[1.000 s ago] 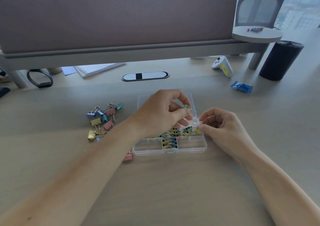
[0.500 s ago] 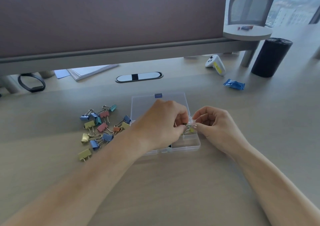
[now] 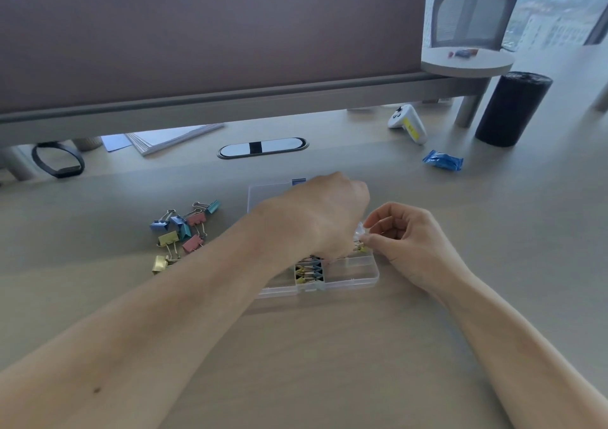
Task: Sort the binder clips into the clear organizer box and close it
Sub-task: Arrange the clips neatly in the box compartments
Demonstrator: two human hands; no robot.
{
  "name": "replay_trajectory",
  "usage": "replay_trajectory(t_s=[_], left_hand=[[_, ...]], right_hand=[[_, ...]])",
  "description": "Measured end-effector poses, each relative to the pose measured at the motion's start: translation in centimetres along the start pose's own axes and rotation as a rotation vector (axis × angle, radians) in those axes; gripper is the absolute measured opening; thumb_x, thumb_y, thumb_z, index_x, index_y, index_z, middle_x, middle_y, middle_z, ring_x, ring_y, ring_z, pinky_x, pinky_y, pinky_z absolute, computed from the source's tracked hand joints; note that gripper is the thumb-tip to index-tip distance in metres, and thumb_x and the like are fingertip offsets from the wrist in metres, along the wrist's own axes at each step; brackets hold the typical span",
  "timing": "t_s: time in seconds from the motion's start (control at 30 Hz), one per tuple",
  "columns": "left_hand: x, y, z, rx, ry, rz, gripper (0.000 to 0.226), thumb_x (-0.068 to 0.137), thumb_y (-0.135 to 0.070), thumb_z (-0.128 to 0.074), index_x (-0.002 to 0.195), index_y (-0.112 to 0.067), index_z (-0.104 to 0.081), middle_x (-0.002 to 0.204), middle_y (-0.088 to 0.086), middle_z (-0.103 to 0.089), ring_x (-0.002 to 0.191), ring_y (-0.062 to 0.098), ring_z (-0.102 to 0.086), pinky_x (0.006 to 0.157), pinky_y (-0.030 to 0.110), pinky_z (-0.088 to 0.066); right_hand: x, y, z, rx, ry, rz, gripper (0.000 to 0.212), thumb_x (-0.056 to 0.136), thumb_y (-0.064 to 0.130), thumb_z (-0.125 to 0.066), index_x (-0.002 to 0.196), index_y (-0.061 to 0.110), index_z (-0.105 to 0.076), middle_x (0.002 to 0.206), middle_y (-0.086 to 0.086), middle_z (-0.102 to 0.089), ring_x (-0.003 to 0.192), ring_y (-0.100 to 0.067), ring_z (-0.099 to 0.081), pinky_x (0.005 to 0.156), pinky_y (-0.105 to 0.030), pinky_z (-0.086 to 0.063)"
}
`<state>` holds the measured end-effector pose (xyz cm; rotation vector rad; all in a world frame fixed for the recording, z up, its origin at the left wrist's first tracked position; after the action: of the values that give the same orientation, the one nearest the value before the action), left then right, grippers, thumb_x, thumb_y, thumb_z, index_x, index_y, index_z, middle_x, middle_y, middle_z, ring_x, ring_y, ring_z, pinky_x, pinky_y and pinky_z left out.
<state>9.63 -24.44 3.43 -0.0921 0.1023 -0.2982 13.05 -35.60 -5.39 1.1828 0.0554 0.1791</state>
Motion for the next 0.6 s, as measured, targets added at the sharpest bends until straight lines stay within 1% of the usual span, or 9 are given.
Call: replay_trajectory(t_s=[0.07,0.13,0.2,0.27,0.37,0.5,0.53,0.6], left_hand=[[0.6,-0.6,-0.2,0.016,0.031,-0.025,0.032,0.090,-0.024,-0.072,0.074,-0.028,-0.045,0.094,-0.001,-0.062,0.087,0.021,-0.064,0.079,0.039,-0.060],[1.0,-0.6,-0.7,0.009,0.056,-0.031,0.030,0.088,-0.024,-0.075,0.073,-0.029,-0.049,0.096,0.000,-0.067,0.085,0.019,-0.066,0.078,0.039,-0.061],[1.3,-0.2,-1.0,-0.003,0.073,-0.020,0.023,0.087,-0.025,-0.077,0.076,-0.028,-0.057,0.092,-0.001,-0.069,0.083,0.018,-0.067,0.076,0.037,-0.061],[1.4,0.2,-1.2,-0.037,0.087,-0.012,0.017,0.086,-0.025,-0.079,0.076,-0.027,-0.065,0.086,-0.004,-0.070,0.081,0.015,-0.068,0.070,0.031,-0.059],[1.6,0.5,-1.4,-0.066,0.113,-0.007,0.019,0.086,-0.026,-0.079,0.073,-0.027,-0.065,0.082,-0.007,-0.070,0.079,0.013,-0.068,0.065,0.027,-0.055],[1.9,0.2,-1.7,-0.014,0.112,-0.004,0.010,0.087,-0.026,-0.079,0.084,-0.022,-0.070,0.085,-0.003,-0.071,0.079,0.017,-0.069,0.072,0.034,-0.061],[2.0,0.1,-1.6,0.011,0.108,-0.006,0.011,0.086,-0.025,-0.078,0.085,-0.021,-0.069,0.087,-0.002,-0.070,0.080,0.018,-0.069,0.074,0.036,-0.062],[2.0,-0.3,-1.4,0.060,0.099,-0.013,0.021,0.086,-0.025,-0.077,0.077,-0.024,-0.058,0.087,-0.001,-0.067,0.081,0.019,-0.067,0.076,0.038,-0.062]], right_hand=[[0.0,0.0,0.1,0.003,0.000,-0.003,0.013,0.081,0.012,-0.080,0.081,0.023,-0.073,0.073,0.002,-0.074,0.064,-0.010,-0.063,0.071,-0.033,-0.050],[-0.1,0.1,0.1,0.003,0.002,-0.003,0.011,0.081,0.012,-0.079,0.082,0.022,-0.073,0.074,0.002,-0.074,0.066,-0.010,-0.064,0.072,-0.034,-0.051],[-0.1,0.1,0.0,0.001,0.002,0.001,0.011,0.081,0.014,-0.080,0.082,0.022,-0.073,0.075,0.003,-0.075,0.065,-0.009,-0.064,0.071,-0.033,-0.050],[0.0,0.0,0.0,-0.004,0.001,0.000,0.010,0.082,0.015,-0.081,0.083,0.022,-0.074,0.074,0.003,-0.075,0.064,-0.008,-0.064,0.071,-0.033,-0.051],[0.0,0.0,0.1,-0.018,0.000,-0.003,0.010,0.082,0.017,-0.081,0.084,0.023,-0.074,0.075,0.004,-0.075,0.066,-0.008,-0.065,0.073,-0.034,-0.053],[0.0,0.0,0.1,-0.009,0.003,-0.006,0.010,0.083,0.017,-0.081,0.083,0.023,-0.074,0.075,0.004,-0.075,0.065,-0.008,-0.064,0.072,-0.033,-0.052],[0.0,0.0,0.1,-0.006,0.002,-0.007,0.010,0.082,0.016,-0.081,0.083,0.023,-0.073,0.074,0.004,-0.075,0.064,-0.007,-0.064,0.071,-0.032,-0.051],[-0.1,0.0,0.0,-0.007,0.001,-0.007,0.010,0.082,0.015,-0.081,0.082,0.022,-0.073,0.073,0.005,-0.074,0.063,-0.007,-0.062,0.069,-0.030,-0.049]])
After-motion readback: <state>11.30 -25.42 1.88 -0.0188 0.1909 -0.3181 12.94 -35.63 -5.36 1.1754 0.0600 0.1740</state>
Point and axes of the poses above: each hand's wrist, its own x-axis towards the middle knuckle, its own z-axis out of the back of the hand, y = z × x, the point moved 10 cm from there along x, towards the middle knuckle
